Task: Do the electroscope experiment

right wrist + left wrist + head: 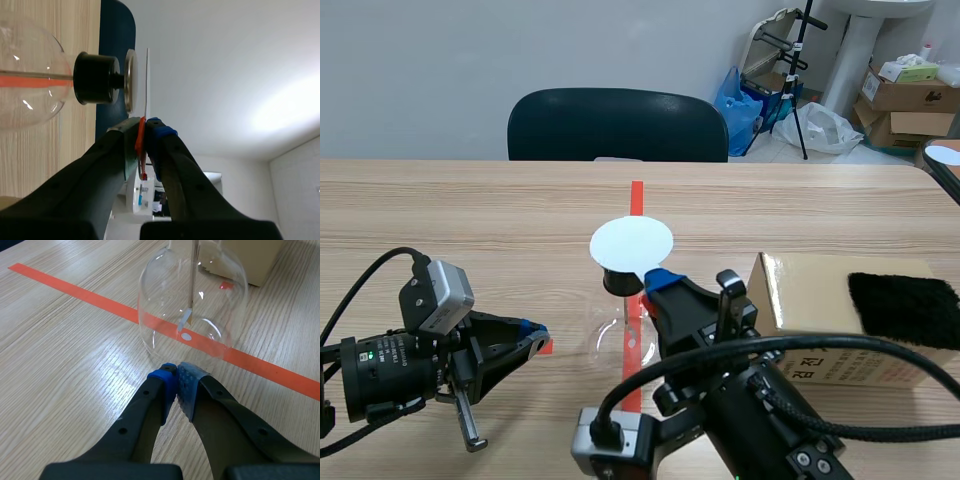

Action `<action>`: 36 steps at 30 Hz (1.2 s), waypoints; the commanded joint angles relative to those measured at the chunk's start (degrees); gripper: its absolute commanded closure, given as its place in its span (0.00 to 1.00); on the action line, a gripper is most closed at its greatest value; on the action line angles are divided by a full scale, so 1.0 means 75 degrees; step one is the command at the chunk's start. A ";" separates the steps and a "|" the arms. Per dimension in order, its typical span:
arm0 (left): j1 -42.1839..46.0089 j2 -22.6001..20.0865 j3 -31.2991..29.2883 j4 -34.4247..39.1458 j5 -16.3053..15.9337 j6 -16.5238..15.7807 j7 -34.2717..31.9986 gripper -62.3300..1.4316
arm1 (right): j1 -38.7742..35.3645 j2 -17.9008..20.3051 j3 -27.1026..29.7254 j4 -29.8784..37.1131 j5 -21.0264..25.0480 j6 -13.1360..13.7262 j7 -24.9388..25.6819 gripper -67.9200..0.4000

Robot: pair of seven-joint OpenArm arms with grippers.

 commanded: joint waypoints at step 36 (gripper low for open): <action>0.0017 0.0015 -0.0006 0.0187 -0.0073 -0.0009 -0.0096 0.93 | 0.0087 0.0017 0.0035 0.0073 -0.0006 -0.0082 -0.4115 0.98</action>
